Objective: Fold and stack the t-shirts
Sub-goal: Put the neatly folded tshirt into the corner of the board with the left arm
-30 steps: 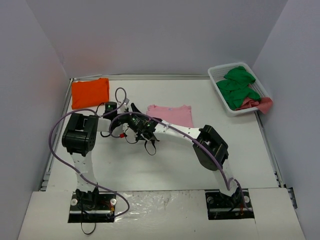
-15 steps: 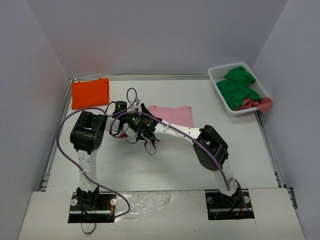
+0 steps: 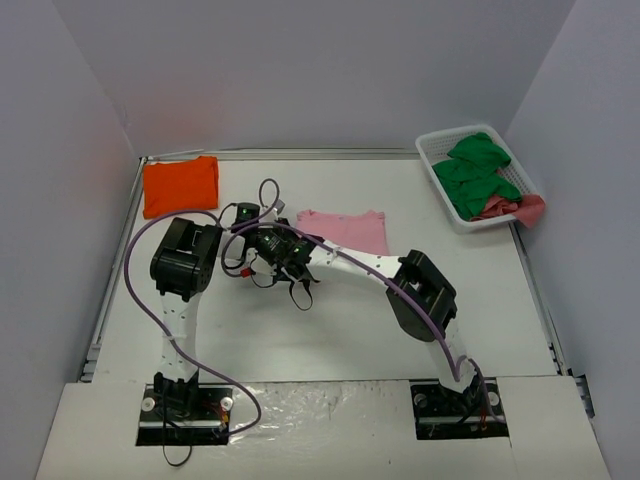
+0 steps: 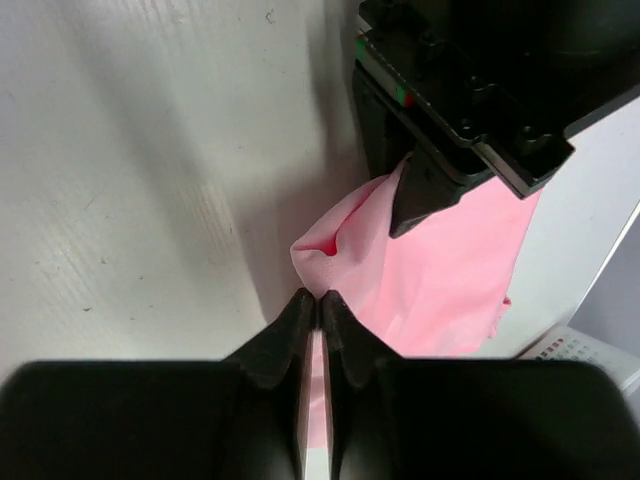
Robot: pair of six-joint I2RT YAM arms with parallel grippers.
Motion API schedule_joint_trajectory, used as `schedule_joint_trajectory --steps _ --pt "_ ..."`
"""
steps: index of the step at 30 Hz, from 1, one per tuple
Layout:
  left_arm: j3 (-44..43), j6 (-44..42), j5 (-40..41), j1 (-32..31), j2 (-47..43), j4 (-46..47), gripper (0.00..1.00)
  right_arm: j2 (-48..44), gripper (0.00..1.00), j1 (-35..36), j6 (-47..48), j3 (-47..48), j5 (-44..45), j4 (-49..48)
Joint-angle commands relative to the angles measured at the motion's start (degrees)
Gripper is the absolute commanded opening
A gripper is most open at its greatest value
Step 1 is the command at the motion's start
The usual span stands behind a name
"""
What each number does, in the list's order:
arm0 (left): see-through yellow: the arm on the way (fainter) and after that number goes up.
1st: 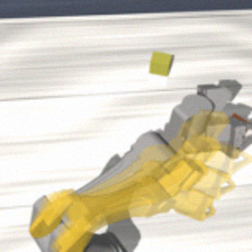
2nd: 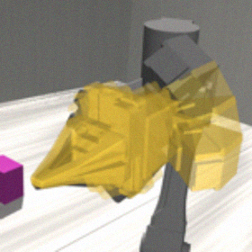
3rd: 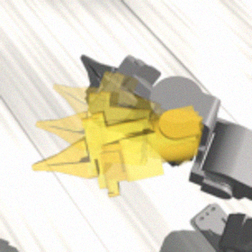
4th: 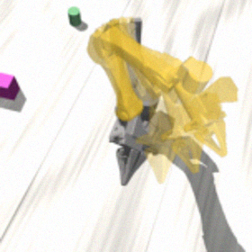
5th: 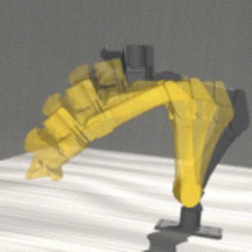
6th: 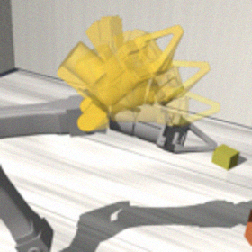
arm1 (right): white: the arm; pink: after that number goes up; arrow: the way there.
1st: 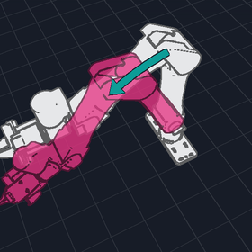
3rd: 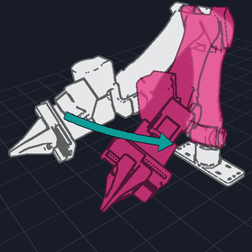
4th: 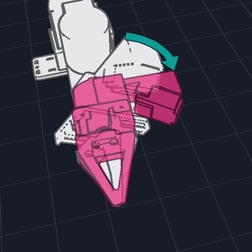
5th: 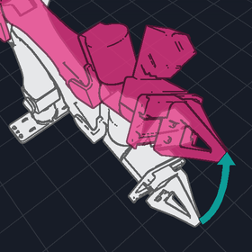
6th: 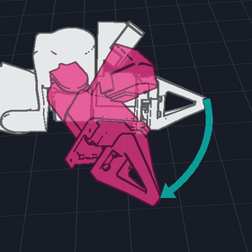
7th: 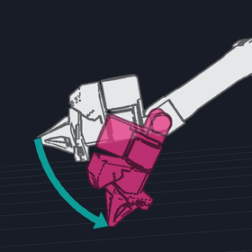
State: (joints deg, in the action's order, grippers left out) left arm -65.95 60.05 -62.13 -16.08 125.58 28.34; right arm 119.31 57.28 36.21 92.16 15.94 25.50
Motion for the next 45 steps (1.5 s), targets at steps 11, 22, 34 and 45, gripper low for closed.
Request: schedule_joint_trajectory --steps 11,22,34,45 --pt "-8.66 -21.17 3.58 1.31 -4.91 -24.53 0.02 -22.79 1.0 -12.3 11.42 -12.62 -20.67 22.91" --pt "-30.0 -45.45 33.89 3.77 -7.45 -60.32 0.02 -28.88 1.0 -33.19 6.78 -21.93 -29.29 15.39" --pt "-54.27 -52.14 68.62 9.21 -4.03 -72.28 0.02 -18.5 1.0 -32.93 5.63 -18.86 -36.68 15.11" --pt "-67.27 -56.88 77.24 13.0 0.45 -75.42 0.02 -13.49 1.0 -30.12 5.72 -20.0 -36.07 15.02"
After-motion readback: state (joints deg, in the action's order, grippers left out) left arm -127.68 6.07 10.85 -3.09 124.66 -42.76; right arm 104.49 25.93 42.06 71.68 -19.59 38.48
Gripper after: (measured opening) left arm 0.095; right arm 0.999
